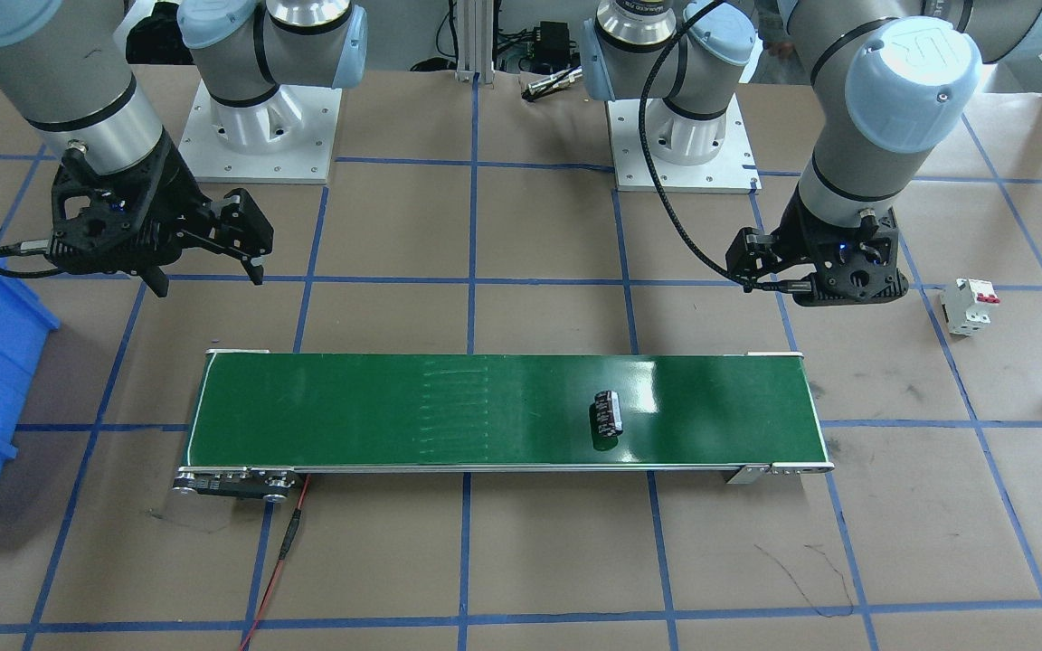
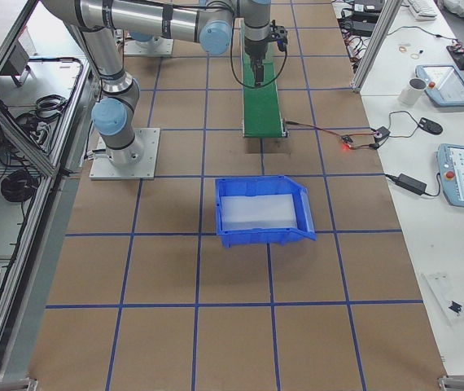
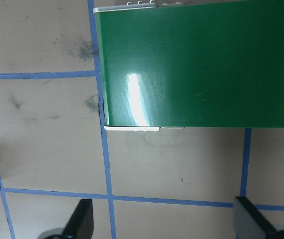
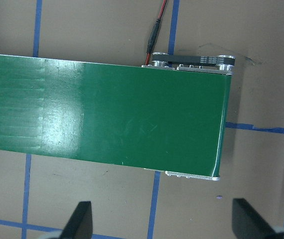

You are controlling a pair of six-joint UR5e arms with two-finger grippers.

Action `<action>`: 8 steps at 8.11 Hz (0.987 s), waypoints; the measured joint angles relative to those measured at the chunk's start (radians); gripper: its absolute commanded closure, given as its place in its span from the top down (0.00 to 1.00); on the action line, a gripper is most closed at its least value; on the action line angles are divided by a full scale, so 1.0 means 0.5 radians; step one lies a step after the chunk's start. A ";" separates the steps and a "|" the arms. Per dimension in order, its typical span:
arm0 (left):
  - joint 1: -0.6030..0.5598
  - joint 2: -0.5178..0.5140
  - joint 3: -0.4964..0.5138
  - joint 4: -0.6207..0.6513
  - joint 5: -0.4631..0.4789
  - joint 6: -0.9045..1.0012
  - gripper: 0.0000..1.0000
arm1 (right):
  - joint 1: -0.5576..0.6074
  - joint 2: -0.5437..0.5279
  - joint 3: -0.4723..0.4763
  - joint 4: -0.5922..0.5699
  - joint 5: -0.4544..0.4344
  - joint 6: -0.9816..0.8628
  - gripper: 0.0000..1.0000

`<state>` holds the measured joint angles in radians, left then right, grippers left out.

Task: Move capacitor from left to right
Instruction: 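Raise the left gripper while the belt carries the capacitor toward the right gripper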

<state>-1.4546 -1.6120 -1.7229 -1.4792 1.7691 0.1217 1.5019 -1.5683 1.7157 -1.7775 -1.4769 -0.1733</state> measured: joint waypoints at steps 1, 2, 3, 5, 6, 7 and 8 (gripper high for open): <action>-0.003 0.015 0.005 -0.021 -0.022 -0.007 1.00 | -0.040 0.012 0.024 -0.021 0.048 -0.044 1.00; -0.003 0.034 0.007 -0.032 -0.075 -0.011 1.00 | -0.061 0.042 0.054 -0.074 0.093 -0.066 1.00; -0.003 0.053 0.008 -0.058 -0.121 -0.013 1.00 | -0.069 0.078 0.091 -0.153 0.133 -0.075 1.00; -0.003 0.076 0.010 -0.139 -0.212 -0.022 1.00 | -0.073 0.166 0.140 -0.300 0.191 -0.071 0.99; -0.003 0.083 0.010 -0.155 -0.236 -0.024 1.00 | -0.074 0.203 0.147 -0.332 0.219 -0.066 0.99; -0.002 0.091 0.010 -0.161 -0.248 -0.026 1.00 | -0.076 0.225 0.150 -0.347 0.235 -0.061 0.98; -0.002 0.099 0.010 -0.164 -0.261 -0.027 1.00 | -0.076 0.237 0.151 -0.354 0.241 -0.057 0.99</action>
<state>-1.4558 -1.5627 -1.7179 -1.5613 1.6384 0.1079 1.4639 -1.4499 1.7912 -1.9544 -1.3564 -0.2020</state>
